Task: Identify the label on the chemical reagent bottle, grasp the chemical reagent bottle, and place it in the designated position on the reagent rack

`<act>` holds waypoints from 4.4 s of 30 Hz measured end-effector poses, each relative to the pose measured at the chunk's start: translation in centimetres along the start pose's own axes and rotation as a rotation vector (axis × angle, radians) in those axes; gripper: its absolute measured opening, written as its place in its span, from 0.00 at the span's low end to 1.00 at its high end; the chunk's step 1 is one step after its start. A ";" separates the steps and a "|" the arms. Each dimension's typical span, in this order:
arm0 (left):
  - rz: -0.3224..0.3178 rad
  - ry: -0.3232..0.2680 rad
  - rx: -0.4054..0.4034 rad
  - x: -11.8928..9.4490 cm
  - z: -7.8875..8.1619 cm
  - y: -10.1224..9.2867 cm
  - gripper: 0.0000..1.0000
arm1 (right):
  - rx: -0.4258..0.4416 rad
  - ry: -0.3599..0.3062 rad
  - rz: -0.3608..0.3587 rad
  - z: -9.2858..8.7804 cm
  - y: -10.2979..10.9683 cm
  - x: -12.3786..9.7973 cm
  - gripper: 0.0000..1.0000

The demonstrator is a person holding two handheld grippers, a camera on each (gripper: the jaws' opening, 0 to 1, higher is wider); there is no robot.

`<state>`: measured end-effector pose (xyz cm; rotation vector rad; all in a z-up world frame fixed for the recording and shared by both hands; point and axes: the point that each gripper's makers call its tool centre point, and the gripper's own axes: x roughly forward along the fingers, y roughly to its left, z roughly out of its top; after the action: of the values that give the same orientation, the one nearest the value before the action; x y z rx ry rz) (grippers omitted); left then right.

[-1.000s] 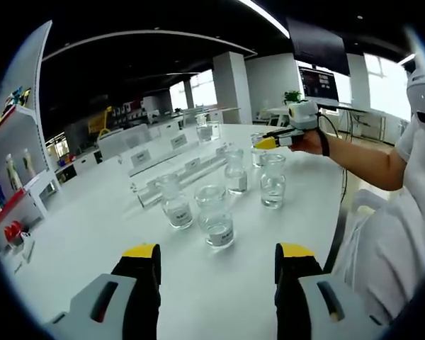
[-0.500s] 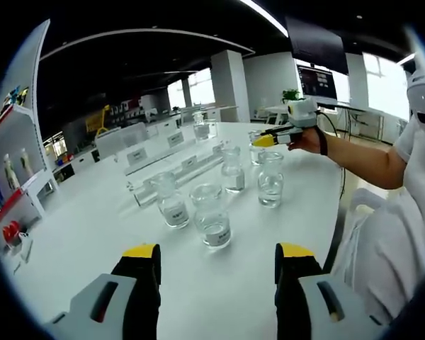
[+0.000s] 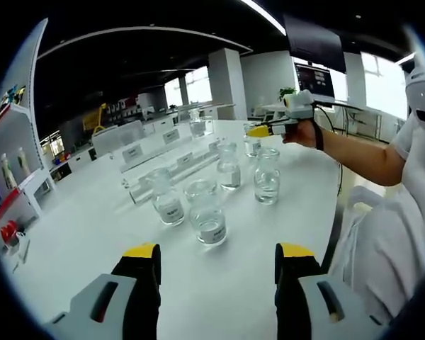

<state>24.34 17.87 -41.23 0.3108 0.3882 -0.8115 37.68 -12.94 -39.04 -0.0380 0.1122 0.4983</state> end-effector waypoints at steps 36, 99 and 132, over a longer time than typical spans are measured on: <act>0.006 0.008 -0.015 -0.3 -1.0 0.6 0.65 | -0.039 -0.030 0.055 5.5 2.2 5.3 0.16; 0.026 0.004 -0.035 -0.9 -1.2 1.6 0.64 | -0.068 -0.151 0.022 6.6 4.4 16.8 0.16; 0.014 0.016 -0.037 -0.4 -1.6 1.3 0.64 | -0.092 -0.067 -0.005 2.9 4.3 18.4 0.16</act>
<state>24.76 19.64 -42.26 0.2858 0.4154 -0.7872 51.94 -0.20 -38.39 -0.1116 0.0231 0.4987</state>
